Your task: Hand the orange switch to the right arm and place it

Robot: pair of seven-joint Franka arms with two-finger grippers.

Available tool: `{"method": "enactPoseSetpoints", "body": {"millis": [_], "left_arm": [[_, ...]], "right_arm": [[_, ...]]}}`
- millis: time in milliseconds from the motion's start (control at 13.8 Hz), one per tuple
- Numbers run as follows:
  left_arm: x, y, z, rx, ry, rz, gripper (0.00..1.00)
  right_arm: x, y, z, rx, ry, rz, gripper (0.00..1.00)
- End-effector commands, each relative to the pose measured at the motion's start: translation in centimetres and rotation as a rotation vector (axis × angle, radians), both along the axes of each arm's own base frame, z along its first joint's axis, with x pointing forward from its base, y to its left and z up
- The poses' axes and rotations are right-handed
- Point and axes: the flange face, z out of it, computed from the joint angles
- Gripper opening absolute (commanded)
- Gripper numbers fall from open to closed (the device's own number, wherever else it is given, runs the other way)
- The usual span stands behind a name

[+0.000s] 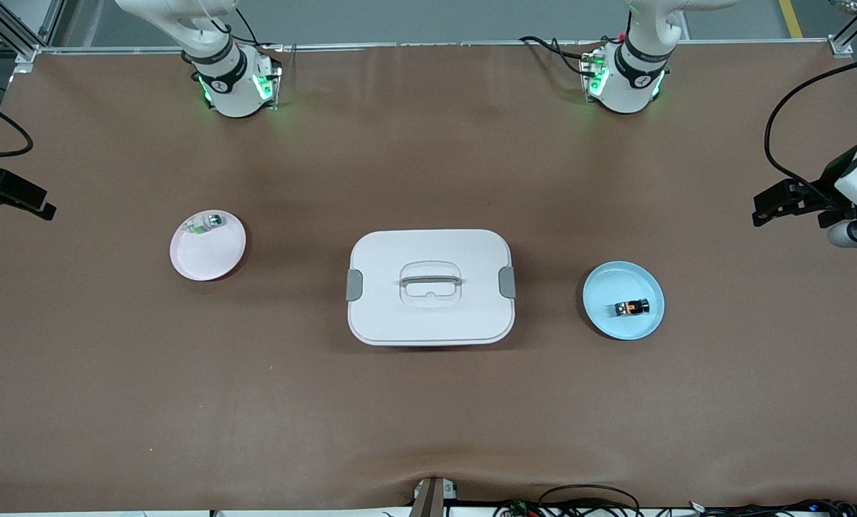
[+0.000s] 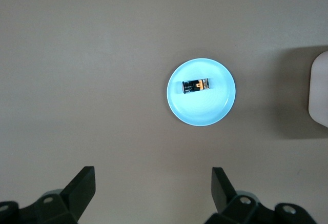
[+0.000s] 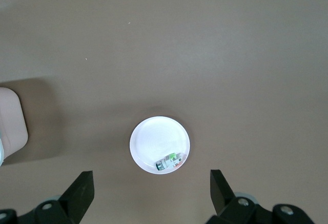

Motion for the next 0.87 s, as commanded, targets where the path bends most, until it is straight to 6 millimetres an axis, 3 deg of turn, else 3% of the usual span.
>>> {"method": "enactPoseSetpoints", "body": {"millis": [0,579,796], "left_arm": [[0.0,0.2,0.6,0.018,0.001,-0.024,1.0],[-0.1,-0.1,0.4,0.006,0.004,-0.017,1.0],[1.0,-2.3,-2.1,0.002,0.038,-0.014,1.0]], "right_arm": [[-0.6,-0.2,0.4,0.003,-0.011,0.008,1.0],[-0.6,-0.2,0.4,0.003,-0.011,0.008,1.0],[-0.6,-0.2,0.4,0.003,-0.011,0.008,1.0]]}}
